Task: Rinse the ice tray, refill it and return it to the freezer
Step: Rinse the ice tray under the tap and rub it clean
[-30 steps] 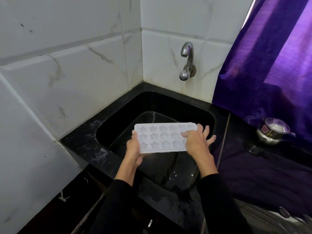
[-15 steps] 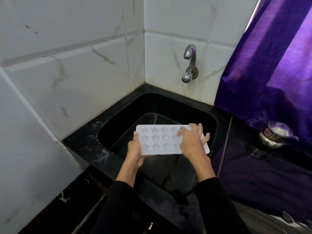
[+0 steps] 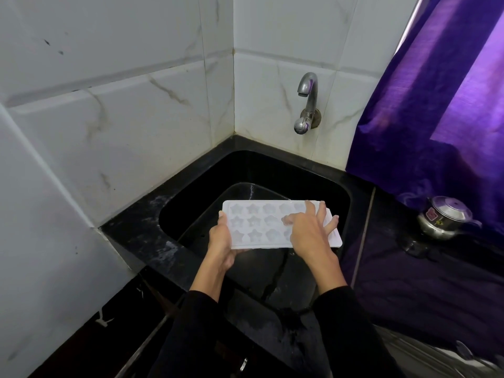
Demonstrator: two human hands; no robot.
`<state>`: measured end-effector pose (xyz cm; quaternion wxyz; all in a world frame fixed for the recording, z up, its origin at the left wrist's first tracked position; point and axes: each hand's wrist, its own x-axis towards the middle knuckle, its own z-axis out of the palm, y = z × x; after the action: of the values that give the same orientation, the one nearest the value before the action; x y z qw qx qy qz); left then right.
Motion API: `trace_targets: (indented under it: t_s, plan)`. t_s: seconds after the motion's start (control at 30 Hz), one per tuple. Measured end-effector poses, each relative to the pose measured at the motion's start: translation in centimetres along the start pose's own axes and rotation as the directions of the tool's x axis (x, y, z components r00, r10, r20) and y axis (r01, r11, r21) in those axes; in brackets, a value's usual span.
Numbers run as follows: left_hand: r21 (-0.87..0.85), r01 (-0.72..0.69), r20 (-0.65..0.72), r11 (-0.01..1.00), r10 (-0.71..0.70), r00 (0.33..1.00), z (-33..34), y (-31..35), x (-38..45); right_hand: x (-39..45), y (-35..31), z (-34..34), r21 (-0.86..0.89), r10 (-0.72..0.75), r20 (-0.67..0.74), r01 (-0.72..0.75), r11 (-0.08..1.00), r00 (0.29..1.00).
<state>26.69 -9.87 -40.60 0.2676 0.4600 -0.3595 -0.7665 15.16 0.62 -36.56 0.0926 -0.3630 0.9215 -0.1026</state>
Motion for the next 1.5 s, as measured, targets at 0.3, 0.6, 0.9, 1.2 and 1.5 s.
trace_targets:
  t_s: [0.3, 0.6, 0.9, 1.2, 1.5]
  plan:
    - [-0.015, -0.002, 0.004, 1.000, 0.003, 1.000, 0.10, -0.11, -0.16, -0.12, -0.03, -0.03, 0.013, 0.021, -0.012, -0.021, 1.000, 1.000]
    - [0.003, 0.002, -0.003, 1.000, -0.002, 1.000, -0.05, -0.12, -0.08, -0.10, 0.47, 0.21, 0.031, 0.013, -0.001, -0.013, 0.999, 1.000]
    - [-0.003, 0.013, -0.005, 1.000, -0.013, 1.000, -0.13, -0.39, 0.13, -0.15, 0.65, 0.47, 0.009, 0.022, 0.002, -0.022, 1.000, 1.000]
    - [0.001, 0.001, -0.012, 1.000, -0.001, 1.000, 0.11, -0.62, 0.25, -0.30, 0.58, 0.15, -0.002, -0.007, 0.010, 0.007, 1.000, 1.000]
    - [0.031, -0.017, -0.016, 0.999, 0.017, 1.000, 0.11, -0.61, 0.62, 0.17, 0.34, 0.19, 0.097, -0.081, -0.104, 0.091, 0.991, 0.991]
